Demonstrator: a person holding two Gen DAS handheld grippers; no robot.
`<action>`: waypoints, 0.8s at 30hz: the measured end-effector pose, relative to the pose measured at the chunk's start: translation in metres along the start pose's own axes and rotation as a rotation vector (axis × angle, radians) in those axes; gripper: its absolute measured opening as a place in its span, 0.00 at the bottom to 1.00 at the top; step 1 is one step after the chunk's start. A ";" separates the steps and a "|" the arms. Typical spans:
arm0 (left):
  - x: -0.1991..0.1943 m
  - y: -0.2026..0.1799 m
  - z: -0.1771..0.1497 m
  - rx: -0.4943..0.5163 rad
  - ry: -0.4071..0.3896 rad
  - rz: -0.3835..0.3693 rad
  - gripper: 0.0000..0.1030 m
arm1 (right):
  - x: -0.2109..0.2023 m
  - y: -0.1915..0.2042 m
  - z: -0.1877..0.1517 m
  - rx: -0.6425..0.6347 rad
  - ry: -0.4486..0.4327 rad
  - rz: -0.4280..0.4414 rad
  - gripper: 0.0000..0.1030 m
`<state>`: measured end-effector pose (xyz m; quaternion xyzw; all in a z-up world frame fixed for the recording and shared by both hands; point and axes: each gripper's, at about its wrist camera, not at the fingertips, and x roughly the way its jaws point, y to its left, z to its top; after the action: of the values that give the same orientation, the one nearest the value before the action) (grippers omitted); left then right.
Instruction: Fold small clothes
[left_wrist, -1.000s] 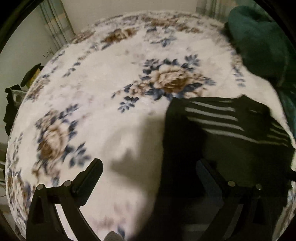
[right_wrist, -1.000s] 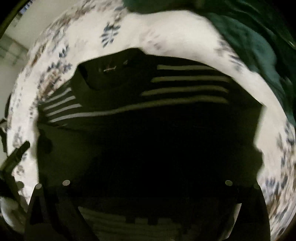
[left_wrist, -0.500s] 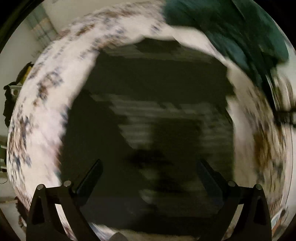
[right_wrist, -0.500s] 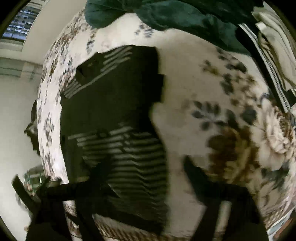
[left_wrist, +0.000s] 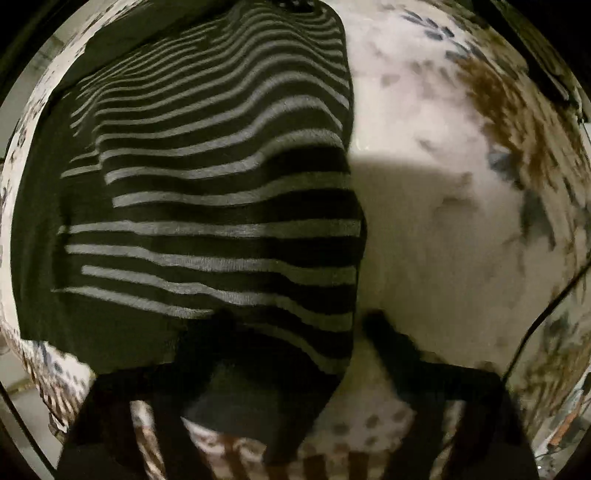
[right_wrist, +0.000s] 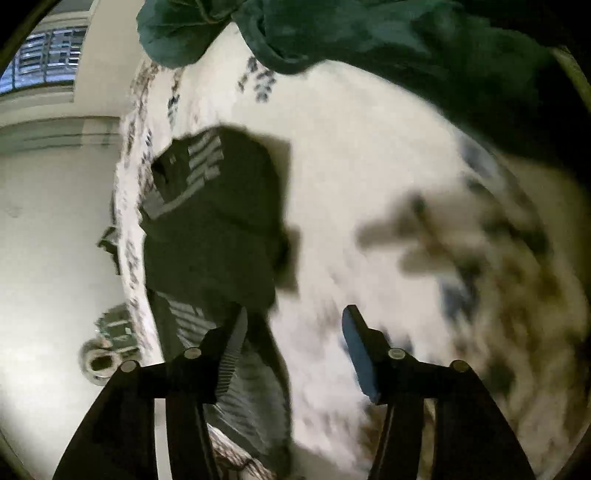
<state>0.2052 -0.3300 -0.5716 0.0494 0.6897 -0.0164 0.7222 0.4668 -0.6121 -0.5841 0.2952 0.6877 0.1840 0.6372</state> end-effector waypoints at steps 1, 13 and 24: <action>-0.001 0.000 0.001 0.004 -0.026 0.002 0.42 | 0.008 0.002 0.011 -0.001 0.003 0.009 0.65; -0.077 0.071 -0.003 -0.190 -0.220 -0.093 0.03 | 0.088 0.055 0.094 -0.037 0.018 -0.029 0.06; -0.121 0.217 -0.032 -0.586 -0.329 -0.218 0.03 | 0.049 0.226 0.092 -0.217 0.003 -0.073 0.05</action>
<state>0.1878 -0.1162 -0.4414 -0.2370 0.5408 0.0974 0.8012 0.5955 -0.4205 -0.4903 0.1991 0.6750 0.2344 0.6707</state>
